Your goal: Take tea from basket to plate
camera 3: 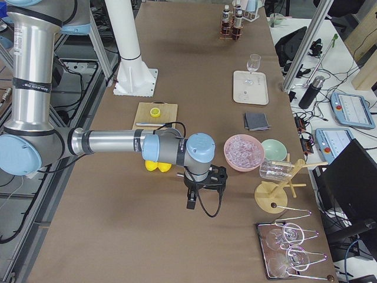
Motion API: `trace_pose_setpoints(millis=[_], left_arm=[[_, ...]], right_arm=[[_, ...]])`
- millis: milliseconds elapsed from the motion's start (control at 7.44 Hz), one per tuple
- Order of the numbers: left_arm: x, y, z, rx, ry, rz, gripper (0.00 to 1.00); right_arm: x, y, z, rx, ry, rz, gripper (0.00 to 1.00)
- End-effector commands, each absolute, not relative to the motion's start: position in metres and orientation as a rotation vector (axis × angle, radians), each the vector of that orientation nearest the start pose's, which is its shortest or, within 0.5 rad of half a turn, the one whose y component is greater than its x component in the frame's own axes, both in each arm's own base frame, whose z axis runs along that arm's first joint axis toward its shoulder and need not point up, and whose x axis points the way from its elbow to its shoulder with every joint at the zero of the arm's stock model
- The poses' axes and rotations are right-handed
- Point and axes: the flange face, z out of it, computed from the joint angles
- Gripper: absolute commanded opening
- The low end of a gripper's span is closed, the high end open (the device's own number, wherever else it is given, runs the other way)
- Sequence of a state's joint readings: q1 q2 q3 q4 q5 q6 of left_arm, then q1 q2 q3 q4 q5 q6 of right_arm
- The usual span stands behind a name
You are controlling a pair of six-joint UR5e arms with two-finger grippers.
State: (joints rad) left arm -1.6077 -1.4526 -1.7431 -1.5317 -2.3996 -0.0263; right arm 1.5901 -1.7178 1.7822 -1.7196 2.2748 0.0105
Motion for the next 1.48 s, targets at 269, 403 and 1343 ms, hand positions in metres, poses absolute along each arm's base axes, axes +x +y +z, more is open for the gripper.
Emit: trace_pose_setpoints(millis=[269,403,1343], left_arm=[[-0.076,-0.437,0.620,0.016,0.827,-0.050,0.98],[-0.076,-0.440,0.617,0.021,0.827,-0.047,0.98],[-0.086,-0.472,0.564,0.195,0.837,0.009,0.98]], right_arm=[[0.068,-0.423,0.643,-0.094,-0.701,0.057,1.00],[0.068,-0.422,0.641,-0.091,-0.701,0.056,1.00],[0.068,-0.423,0.643,-0.095,-0.699,0.059,1.00]])
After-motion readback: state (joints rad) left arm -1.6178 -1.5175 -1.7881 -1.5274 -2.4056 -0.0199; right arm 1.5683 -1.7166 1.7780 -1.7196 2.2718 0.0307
